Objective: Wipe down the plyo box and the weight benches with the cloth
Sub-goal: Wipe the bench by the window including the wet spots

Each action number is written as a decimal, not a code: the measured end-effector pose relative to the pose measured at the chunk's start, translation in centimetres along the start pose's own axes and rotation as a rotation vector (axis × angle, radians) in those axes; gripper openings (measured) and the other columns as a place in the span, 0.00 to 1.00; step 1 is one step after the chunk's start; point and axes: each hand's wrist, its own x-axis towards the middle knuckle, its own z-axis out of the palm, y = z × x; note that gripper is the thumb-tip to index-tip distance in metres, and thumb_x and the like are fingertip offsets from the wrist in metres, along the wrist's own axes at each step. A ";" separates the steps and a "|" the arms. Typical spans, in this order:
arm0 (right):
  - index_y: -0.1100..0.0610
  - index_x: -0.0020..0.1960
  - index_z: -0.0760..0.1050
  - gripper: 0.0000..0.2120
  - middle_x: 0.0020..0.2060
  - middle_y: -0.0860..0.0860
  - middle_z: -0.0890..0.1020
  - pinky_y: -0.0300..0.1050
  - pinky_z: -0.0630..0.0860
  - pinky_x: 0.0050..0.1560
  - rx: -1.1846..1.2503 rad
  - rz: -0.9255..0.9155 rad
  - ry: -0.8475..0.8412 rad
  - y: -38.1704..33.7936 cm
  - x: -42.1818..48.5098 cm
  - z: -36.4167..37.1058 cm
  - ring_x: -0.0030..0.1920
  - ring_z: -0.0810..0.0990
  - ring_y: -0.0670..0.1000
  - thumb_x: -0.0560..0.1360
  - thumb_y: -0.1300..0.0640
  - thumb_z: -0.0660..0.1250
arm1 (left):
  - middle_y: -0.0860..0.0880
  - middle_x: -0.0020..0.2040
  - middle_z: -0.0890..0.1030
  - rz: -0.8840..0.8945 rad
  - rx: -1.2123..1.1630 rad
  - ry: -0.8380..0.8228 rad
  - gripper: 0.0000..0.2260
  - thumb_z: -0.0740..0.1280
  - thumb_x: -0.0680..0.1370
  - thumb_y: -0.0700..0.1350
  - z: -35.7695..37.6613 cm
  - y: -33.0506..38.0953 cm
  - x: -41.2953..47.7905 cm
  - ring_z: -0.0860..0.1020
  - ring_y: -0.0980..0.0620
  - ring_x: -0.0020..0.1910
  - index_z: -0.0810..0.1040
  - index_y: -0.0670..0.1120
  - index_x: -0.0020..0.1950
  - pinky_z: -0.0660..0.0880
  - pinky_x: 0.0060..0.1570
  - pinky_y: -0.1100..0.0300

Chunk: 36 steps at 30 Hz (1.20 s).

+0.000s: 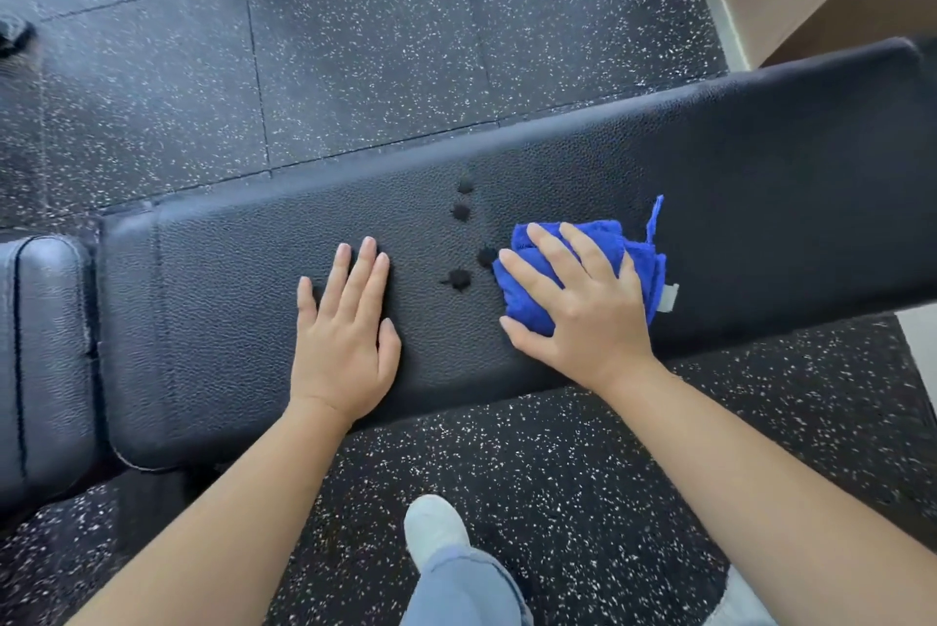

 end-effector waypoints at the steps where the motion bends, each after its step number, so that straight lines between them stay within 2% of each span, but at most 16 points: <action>1: 0.46 0.63 0.76 0.25 0.63 0.51 0.77 0.60 0.72 0.51 -0.001 0.003 -0.002 0.0 0.0 0.0 0.63 0.73 0.56 0.70 0.38 0.60 | 0.46 0.74 0.60 0.004 -0.002 0.008 0.27 0.52 0.74 0.48 0.1 0.0 0.0 0.55 0.46 0.73 0.62 0.41 0.73 0.52 0.67 0.40; 6: 0.47 0.63 0.76 0.24 0.63 0.51 0.77 0.60 0.71 0.51 -0.002 0.019 0.007 -0.3 0.2 -0.1 0.64 0.71 0.55 0.71 0.39 0.60 | 0.47 0.74 0.59 0.008 -0.008 0.029 0.27 0.52 0.74 0.47 0.1 -0.3 0.1 0.54 0.48 0.74 0.62 0.42 0.73 0.48 0.67 0.42; 13: 0.47 0.62 0.77 0.24 0.62 0.51 0.78 0.60 0.72 0.49 0.003 0.106 0.010 -2.1 -1.1 -0.1 0.63 0.75 0.56 0.70 0.38 0.61 | 0.48 0.74 0.59 0.010 -0.014 0.044 0.27 0.52 0.73 0.48 0.2 -0.6 0.2 0.53 0.48 0.74 0.63 0.43 0.72 0.49 0.68 0.41; 19: 0.46 0.62 0.77 0.24 0.62 0.51 0.78 0.61 0.72 0.50 0.014 0.099 0.009 -2.9 -1.4 -0.4 0.63 0.74 0.56 0.70 0.38 0.61 | 0.48 0.75 0.59 0.025 -0.039 0.079 0.27 0.53 0.73 0.49 0.4 -0.7 0.2 0.53 0.48 0.74 0.64 0.43 0.72 0.50 0.68 0.40; 21: 0.46 0.63 0.76 0.25 0.63 0.50 0.77 0.62 0.71 0.52 0.024 0.047 -0.005 -4.3 -1.5 -0.3 0.64 0.73 0.56 0.70 0.37 0.60 | 0.47 0.74 0.60 0.033 -0.049 0.093 0.27 0.53 0.73 0.49 0.5 -0.8 0.3 0.54 0.47 0.74 0.64 0.43 0.71 0.51 0.67 0.39; 24: 0.45 0.64 0.75 0.26 0.64 0.49 0.76 0.68 0.65 0.59 0.060 -0.028 -0.055 -5.9 -1.0 -0.3 0.65 0.71 0.56 0.69 0.36 0.59 | 0.47 0.74 0.61 0.038 -0.055 0.105 0.27 0.53 0.73 0.49 0.7 -0.8 0.5 0.55 0.47 0.73 0.65 0.42 0.71 0.53 0.66 0.38; 26: 0.46 0.65 0.74 0.27 0.66 0.49 0.74 0.71 0.57 0.64 0.093 -0.051 -0.070 -5.6 -0.7 -0.6 0.67 0.71 0.56 0.70 0.37 0.58 | 0.47 0.74 0.61 0.034 -0.057 0.105 0.27 0.53 0.73 0.49 0.6 -0.8 0.6 0.55 0.47 0.73 0.65 0.42 0.71 0.53 0.66 0.38; 28: 0.48 0.66 0.73 0.27 0.67 0.50 0.72 0.69 0.49 0.66 0.104 -0.062 -0.061 -5.1 -1.2 -1.4 0.68 0.69 0.56 0.71 0.39 0.59 | 0.47 0.74 0.61 0.031 -0.068 0.103 0.27 0.52 0.73 0.49 0.6 -0.8 0.4 0.55 0.47 0.73 0.65 0.42 0.71 0.52 0.67 0.38; 30: 0.49 0.67 0.72 0.27 0.69 0.52 0.71 0.67 0.47 0.67 0.066 -0.077 -0.034 -4.5 -1.6 -2.2 0.69 0.67 0.56 0.71 0.40 0.59 | 0.46 0.74 0.61 0.034 -0.073 0.110 0.27 0.52 0.73 0.49 0.6 -0.7 0.4 0.55 0.47 0.73 0.65 0.42 0.71 0.51 0.67 0.39; 33: 0.50 0.68 0.71 0.28 0.69 0.53 0.70 0.69 0.50 0.67 0.018 -0.102 -0.049 -4.6 -1.5 -2.0 0.69 0.67 0.58 0.71 0.41 0.59 | 0.47 0.74 0.61 0.029 -0.083 0.110 0.27 0.52 0.73 0.49 0.6 -0.7 0.4 0.56 0.47 0.73 0.65 0.42 0.71 0.51 0.67 0.39; 36: 0.48 0.69 0.67 0.28 0.69 0.54 0.71 0.71 0.60 0.62 0.013 -0.068 -0.061 -5.3 -1.7 -0.7 0.69 0.68 0.59 0.71 0.39 0.59 | 0.46 0.74 0.62 0.032 -0.087 0.128 0.28 0.52 0.72 0.49 0.6 -0.6 0.3 0.57 0.46 0.73 0.66 0.42 0.71 0.52 0.67 0.39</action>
